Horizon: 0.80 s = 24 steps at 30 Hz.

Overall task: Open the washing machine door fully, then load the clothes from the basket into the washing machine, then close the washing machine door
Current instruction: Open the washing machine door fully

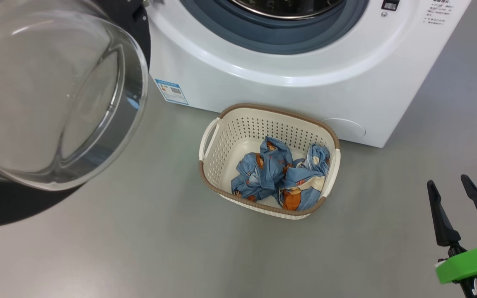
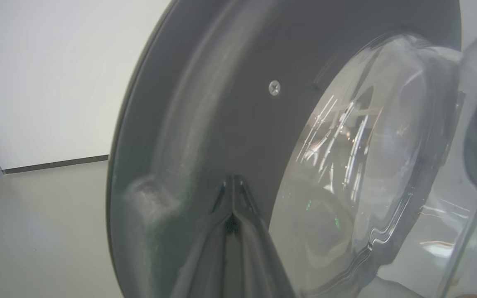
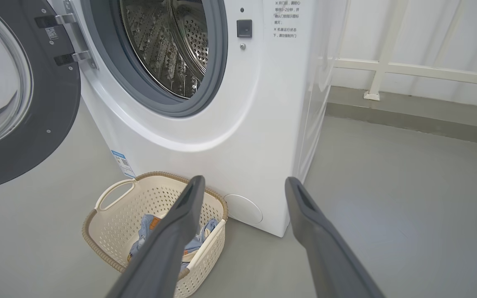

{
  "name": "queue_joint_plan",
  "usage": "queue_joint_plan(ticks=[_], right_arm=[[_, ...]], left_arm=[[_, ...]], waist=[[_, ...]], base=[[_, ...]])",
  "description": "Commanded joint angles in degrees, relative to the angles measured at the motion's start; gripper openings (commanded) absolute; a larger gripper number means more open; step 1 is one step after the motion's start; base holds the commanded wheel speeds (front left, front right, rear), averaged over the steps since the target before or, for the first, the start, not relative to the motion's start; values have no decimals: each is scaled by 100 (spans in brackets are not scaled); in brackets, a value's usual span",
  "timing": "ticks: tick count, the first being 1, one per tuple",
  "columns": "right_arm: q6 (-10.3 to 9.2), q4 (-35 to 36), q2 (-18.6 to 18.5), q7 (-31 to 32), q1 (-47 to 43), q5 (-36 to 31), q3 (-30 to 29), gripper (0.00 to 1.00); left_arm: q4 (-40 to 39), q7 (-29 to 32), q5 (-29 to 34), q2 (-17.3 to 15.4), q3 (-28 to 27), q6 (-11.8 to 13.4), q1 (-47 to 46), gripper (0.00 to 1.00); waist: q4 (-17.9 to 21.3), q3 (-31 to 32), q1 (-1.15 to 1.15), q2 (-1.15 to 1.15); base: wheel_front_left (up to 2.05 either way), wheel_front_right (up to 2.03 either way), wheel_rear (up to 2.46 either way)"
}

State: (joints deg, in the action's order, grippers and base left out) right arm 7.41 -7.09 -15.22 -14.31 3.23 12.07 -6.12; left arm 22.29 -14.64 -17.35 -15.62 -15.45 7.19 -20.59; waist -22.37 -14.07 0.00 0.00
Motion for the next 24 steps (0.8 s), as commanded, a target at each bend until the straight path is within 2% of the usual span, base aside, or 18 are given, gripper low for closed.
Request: queue_joint_plan(ticks=[1,13,24], right_arm=[[8,156,-127,-69,153,-70,160,100],[8,163,-204,-69,369,-49,166,100],[8,188,-343,-69,542,-51,186,100]], left_arm=[[15,-35,73,-450,-418,-32,-288,0],[863,-36,280,-671,-1203,-556,-900,0],[1546,-36,547,-846,-1612,-884,-1471,0]], waist=[[38,-82,0,0],[124,-467,0,0],[154,-764,0,0]], base=[[0,0,0],[0,0,0],[0,0,0]])
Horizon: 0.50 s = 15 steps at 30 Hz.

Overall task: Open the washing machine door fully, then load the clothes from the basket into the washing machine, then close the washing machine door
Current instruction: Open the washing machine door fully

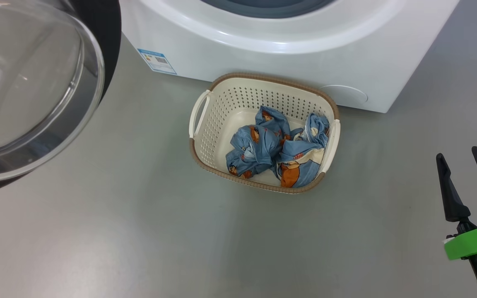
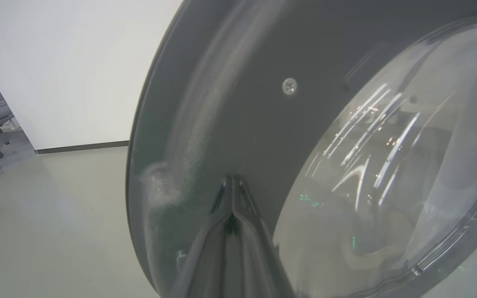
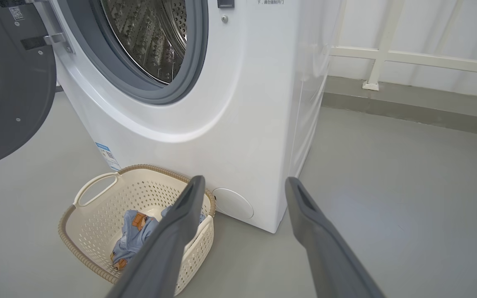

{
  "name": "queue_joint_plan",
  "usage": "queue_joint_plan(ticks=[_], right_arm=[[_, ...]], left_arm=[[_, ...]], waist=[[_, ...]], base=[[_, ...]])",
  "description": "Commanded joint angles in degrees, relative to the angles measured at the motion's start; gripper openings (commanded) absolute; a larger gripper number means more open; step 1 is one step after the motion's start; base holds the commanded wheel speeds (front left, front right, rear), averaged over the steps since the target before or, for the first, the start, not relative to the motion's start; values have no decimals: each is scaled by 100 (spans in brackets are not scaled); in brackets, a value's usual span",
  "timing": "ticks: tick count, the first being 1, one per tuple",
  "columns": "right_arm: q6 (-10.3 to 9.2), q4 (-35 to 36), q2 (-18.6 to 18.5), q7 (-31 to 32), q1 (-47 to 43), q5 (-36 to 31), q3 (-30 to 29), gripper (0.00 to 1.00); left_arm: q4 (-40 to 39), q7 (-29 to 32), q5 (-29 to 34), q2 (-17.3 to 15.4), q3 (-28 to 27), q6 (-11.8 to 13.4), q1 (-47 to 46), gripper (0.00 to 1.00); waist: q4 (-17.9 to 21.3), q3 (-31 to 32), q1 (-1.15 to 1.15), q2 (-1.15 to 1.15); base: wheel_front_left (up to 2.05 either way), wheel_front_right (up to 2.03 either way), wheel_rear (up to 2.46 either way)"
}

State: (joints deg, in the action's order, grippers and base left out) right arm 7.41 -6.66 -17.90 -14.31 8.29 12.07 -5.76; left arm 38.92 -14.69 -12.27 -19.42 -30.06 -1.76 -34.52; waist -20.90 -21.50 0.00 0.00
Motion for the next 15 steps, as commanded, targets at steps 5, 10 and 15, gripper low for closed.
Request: queue_joint_plan(ticks=[5,10,15], right_arm=[[8,122,-85,-69,100,-61,178,100],[8,73,-29,-69,95,-60,191,100],[8,50,69,-69,11,-56,193,100]], left_arm=[[33,-30,178,-479,-282,-92,-224,0],[105,-30,255,-390,-385,-228,-216,0],[-84,-30,269,-149,-514,-379,43,0]], waist=[[39,-44,0,0],[60,113,0,0],[61,365,0,0]], base=[[0,0,0],[0,0,0],[0,0,0]])
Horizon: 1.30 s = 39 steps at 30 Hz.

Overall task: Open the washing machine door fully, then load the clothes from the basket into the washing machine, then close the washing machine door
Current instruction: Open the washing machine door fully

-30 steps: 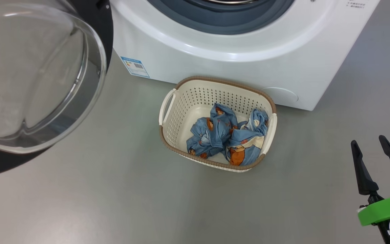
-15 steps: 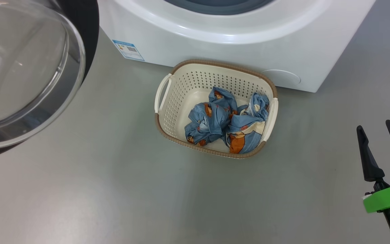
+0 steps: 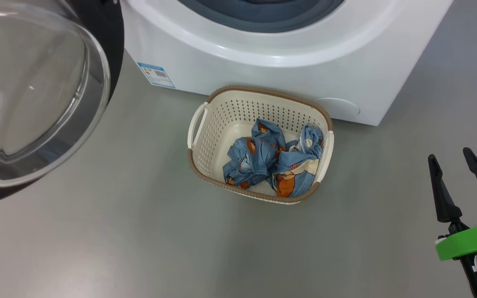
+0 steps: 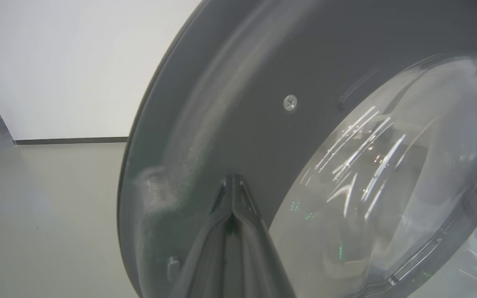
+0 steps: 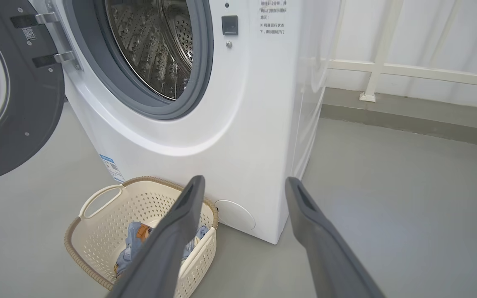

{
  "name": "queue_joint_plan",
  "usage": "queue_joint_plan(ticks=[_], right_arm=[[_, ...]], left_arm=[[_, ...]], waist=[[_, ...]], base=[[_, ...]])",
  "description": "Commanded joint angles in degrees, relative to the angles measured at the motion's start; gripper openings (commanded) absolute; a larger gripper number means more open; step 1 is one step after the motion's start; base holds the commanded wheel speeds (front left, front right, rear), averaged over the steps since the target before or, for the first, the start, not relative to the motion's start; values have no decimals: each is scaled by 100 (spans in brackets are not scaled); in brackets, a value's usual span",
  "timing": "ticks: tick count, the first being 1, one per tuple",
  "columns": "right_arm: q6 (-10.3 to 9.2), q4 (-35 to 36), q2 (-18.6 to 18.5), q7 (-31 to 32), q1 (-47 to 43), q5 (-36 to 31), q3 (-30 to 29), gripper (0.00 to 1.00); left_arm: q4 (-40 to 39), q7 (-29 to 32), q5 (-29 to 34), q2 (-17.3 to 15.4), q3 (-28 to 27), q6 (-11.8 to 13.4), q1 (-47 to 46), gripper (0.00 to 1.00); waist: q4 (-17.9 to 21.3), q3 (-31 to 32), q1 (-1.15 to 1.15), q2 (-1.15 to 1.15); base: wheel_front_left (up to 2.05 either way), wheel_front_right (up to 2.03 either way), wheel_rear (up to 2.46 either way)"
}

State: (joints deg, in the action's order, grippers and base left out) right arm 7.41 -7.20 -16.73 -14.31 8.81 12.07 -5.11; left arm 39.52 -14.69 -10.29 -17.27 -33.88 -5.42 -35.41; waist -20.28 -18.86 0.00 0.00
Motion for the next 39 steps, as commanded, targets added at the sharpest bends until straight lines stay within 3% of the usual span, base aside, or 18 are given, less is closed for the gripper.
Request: queue_joint_plan(ticks=[1,3,4,5,7,8,9,14,28,39], right_arm=[[8,101,-30,-69,-63,-57,129,100],[8,93,-6,-69,-109,-52,114,100],[8,91,6,-69,-137,-48,101,100],[8,85,15,-69,-168,-44,90,100],[8,88,26,-69,-229,-35,61,100],[8,86,34,-69,-260,-33,51,100],[8,87,39,-69,-284,-34,47,100],[8,116,70,-69,-386,-37,17,100],[8,145,258,-69,-597,-49,-49,100],[8,144,379,-69,-762,-60,-142,100]], left_arm=[[-192,-30,78,-306,-141,-45,209,0],[-274,-30,90,-174,-142,-98,368,0],[-296,-30,105,-112,-115,-121,446,8],[-340,-30,119,-51,-87,-140,519,35],[-445,-30,136,67,-28,-168,653,69],[-518,-30,140,127,-4,-177,725,96],[-608,-30,126,194,2,-185,799,100],[-1186,-30,50,572,289,-203,1342,100],[-2446,-30,-80,1156,1068,-206,2354,100],[-2760,-30,-560,865,2312,-206,2792,100]], waist=[[-3,152,0,0],[-19,253,0,0],[-30,305,0,0],[-42,355,0,0],[-67,447,0,0],[-76,493,0,0],[-80,535,0,0],[-76,721,0,0],[232,998,0,0],[799,1171,0,0]], base=[[0,0,0],[0,0,0],[0,0,0],[0,0,0],[0,0,0],[0,0,0],[0,0,0],[0,0,0],[0,0,0],[0,0,0]])
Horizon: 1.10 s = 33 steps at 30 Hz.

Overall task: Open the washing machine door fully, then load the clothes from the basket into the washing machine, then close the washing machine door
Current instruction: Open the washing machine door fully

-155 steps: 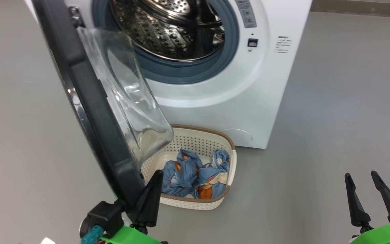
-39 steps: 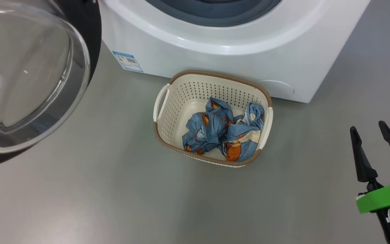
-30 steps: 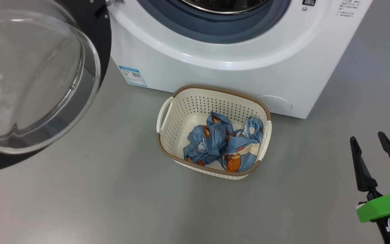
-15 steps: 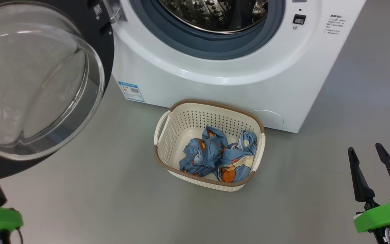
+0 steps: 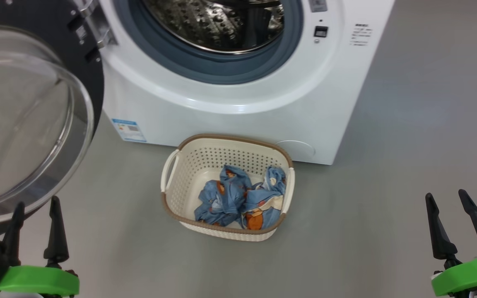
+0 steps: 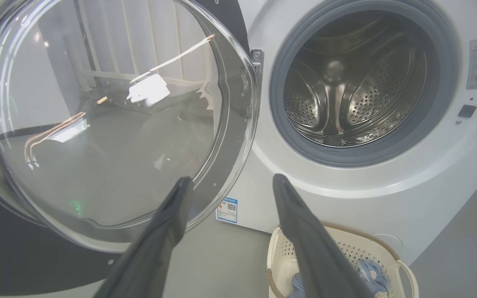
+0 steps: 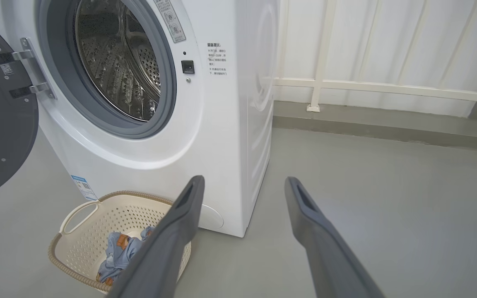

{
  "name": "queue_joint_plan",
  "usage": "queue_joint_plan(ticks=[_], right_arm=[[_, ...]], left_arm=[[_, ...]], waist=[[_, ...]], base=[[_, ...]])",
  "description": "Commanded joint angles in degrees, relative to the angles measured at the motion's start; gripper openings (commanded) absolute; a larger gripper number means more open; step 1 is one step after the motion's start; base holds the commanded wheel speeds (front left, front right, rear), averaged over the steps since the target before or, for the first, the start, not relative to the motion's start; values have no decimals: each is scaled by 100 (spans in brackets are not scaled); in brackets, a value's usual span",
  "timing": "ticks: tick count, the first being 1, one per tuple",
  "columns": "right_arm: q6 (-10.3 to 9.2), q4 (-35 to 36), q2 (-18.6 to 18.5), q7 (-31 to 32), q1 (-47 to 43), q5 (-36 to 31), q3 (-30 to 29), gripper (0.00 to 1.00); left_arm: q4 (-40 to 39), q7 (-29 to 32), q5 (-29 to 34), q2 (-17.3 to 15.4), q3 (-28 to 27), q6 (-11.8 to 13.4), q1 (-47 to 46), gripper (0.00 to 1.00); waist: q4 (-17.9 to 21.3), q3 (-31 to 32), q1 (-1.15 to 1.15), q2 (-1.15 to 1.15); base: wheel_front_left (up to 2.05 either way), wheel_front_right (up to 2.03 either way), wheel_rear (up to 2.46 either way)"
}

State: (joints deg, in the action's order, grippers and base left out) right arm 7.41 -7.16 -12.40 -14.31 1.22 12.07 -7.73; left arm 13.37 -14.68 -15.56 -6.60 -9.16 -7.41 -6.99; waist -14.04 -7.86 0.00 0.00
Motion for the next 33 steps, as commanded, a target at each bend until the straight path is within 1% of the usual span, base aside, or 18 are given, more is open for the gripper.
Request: queue_joint_plan(ticks=[1,6,12,21,28,33], right_arm=[[8,143,-43,-69,-12,-63,113,100],[8,147,0,-69,-49,-73,117,100],[8,128,42,-69,-133,-64,129,100],[8,121,70,-69,-202,-54,141,100],[8,128,80,-69,-228,-46,133,100],[8,141,113,-69,-226,-60,112,100]], left_arm=[[-126,-31,-86,-235,-81,-7,-38,100],[46,-31,-407,-353,211,-7,14,100],[180,-32,-596,-473,441,-7,131,100],[54,-32,-526,-558,571,-7,225,100],[-17,-32,-508,-544,505,-7,259,100],[-25,-32,-468,-532,459,-8,266,100]], waist=[[241,82,0,0],[595,136,0,0],[1033,241,0,0],[1544,289,0,0],[1749,296,0,0],[1807,299,0,0]], base=[[0,0,0],[0,0,0],[0,0,0],[0,0,0],[0,0,0],[0,0,0]])
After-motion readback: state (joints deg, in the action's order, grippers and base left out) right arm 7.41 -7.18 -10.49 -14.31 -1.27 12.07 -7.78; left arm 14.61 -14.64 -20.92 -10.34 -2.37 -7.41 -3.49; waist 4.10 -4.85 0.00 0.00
